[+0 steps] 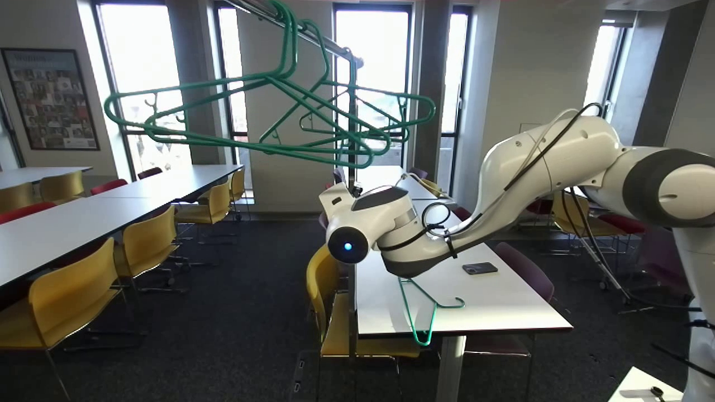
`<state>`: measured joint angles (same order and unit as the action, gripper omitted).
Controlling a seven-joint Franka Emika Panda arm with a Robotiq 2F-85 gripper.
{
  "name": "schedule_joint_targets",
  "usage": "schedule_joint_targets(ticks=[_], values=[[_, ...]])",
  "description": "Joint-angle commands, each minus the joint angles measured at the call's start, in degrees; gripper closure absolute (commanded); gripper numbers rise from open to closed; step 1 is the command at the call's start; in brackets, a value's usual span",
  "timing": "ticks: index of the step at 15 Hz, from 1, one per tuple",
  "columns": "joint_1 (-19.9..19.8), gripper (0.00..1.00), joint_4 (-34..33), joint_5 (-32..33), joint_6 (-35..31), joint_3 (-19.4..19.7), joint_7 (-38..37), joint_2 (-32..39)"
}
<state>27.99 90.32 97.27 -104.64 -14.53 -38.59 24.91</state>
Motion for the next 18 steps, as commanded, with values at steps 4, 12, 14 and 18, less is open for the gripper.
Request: schedule_joint_targets(ticks=[4,12,14,18], values=[[-2.57,0.0,4.02,-2.66,-6.14,-2.68,12.99,-1.31],[-5.51,0.0,0.33,-23.29,-26.59,-5.03,12.36,-1.01],[-6.46,0.0,0.03,-32.08,-29.1,-4.75,14.68,-0.57],[-9.74,0.0,-0.6,-50.48,-27.23,-7.11,21.31,0.22]])
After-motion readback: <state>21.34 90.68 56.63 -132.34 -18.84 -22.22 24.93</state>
